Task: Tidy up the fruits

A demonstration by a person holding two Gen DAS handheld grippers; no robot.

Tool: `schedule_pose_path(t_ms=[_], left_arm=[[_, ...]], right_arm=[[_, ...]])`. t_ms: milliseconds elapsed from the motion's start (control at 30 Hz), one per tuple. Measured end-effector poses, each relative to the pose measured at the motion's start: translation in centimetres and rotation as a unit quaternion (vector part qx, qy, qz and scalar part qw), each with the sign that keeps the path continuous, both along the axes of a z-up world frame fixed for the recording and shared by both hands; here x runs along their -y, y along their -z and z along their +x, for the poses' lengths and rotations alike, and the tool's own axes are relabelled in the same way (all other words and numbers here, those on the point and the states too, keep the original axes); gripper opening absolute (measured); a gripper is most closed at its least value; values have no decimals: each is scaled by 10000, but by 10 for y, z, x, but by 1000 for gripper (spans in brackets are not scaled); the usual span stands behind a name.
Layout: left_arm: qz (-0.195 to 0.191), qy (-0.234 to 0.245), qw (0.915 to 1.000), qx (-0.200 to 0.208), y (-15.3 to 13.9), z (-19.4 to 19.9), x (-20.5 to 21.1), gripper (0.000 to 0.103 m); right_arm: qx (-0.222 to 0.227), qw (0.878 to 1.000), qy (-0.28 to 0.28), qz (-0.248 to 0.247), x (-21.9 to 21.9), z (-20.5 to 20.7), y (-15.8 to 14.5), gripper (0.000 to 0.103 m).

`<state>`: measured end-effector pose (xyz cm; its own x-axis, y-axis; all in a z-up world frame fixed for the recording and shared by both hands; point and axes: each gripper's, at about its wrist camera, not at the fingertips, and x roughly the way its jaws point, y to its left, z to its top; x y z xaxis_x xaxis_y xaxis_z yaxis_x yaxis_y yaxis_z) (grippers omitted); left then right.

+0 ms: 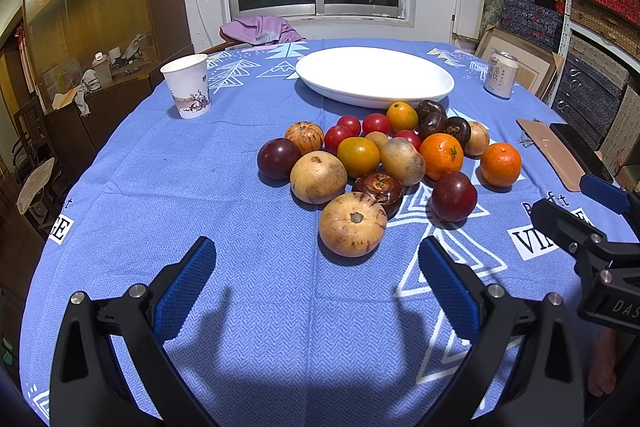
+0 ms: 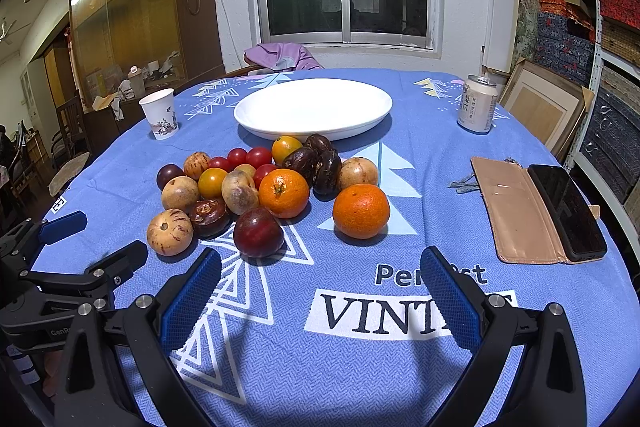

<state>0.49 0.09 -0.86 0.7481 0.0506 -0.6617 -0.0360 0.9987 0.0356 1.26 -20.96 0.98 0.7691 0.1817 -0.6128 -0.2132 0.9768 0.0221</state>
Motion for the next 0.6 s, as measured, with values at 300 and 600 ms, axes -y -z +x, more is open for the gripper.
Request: schedule_pose_path(t_ms=[300, 600], left_arm=[[-1, 0, 10000, -3, 0, 0, 0, 99], [-417, 179, 9989, -153, 4, 4, -5, 99]], right_arm=[[11, 10000, -17, -10, 1, 0, 0, 100], [-89, 9998, -201, -40, -6, -1, 2, 100]])
